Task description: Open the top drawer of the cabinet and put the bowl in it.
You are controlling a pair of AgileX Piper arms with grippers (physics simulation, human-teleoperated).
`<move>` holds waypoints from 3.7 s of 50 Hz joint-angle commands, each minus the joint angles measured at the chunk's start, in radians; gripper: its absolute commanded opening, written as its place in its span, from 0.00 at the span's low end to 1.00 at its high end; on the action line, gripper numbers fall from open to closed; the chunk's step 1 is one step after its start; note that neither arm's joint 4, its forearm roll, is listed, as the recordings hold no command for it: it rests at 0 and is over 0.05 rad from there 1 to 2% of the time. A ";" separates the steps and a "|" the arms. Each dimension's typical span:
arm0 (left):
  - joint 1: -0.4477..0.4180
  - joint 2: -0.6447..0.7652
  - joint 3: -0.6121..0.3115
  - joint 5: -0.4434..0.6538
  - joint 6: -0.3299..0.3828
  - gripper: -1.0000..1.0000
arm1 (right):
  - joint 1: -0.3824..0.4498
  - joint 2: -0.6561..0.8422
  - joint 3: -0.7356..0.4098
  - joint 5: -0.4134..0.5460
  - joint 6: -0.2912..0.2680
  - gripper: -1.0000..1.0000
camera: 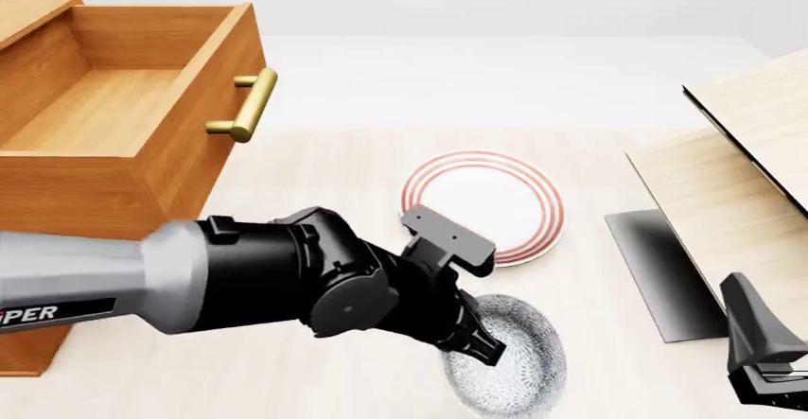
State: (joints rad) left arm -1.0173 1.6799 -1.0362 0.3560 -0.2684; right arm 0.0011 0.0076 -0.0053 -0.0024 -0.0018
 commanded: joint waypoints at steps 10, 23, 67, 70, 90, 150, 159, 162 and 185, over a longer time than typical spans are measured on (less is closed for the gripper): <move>0.050 -0.042 -0.070 0.074 -0.026 0.00 | 0.000 -0.002 0.001 0.000 0.000 1.00; 0.092 -0.075 -0.132 0.127 -0.042 0.00 | -0.001 -0.001 0.001 0.000 0.000 1.00; 0.235 -0.171 -0.340 0.366 -0.037 0.00 | 0.000 -0.002 0.001 0.000 0.000 1.00; 0.238 -0.172 -0.357 0.377 -0.036 0.00 | 0.000 -0.001 0.001 0.000 0.000 1.00; 0.308 -0.160 -0.513 0.501 0.021 0.00 | 0.000 -0.001 0.001 0.000 0.000 1.00; 0.594 -0.228 -0.875 0.820 0.117 0.00 | 0.000 -0.001 0.001 0.000 0.000 1.00; 0.644 -0.269 -0.870 0.841 0.118 0.00 | 0.000 -0.001 0.001 0.000 0.000 1.00; 0.651 -0.286 -0.859 0.839 0.113 0.00 | 0.000 -0.001 0.001 0.000 0.000 1.00; 0.765 -0.347 -0.805 0.834 0.081 0.00 | 0.000 -0.001 0.001 0.000 0.000 1.00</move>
State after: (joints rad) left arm -0.3030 1.3596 -1.8509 1.1877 -0.1813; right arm 0.0011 0.0077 -0.0052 -0.0024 -0.0017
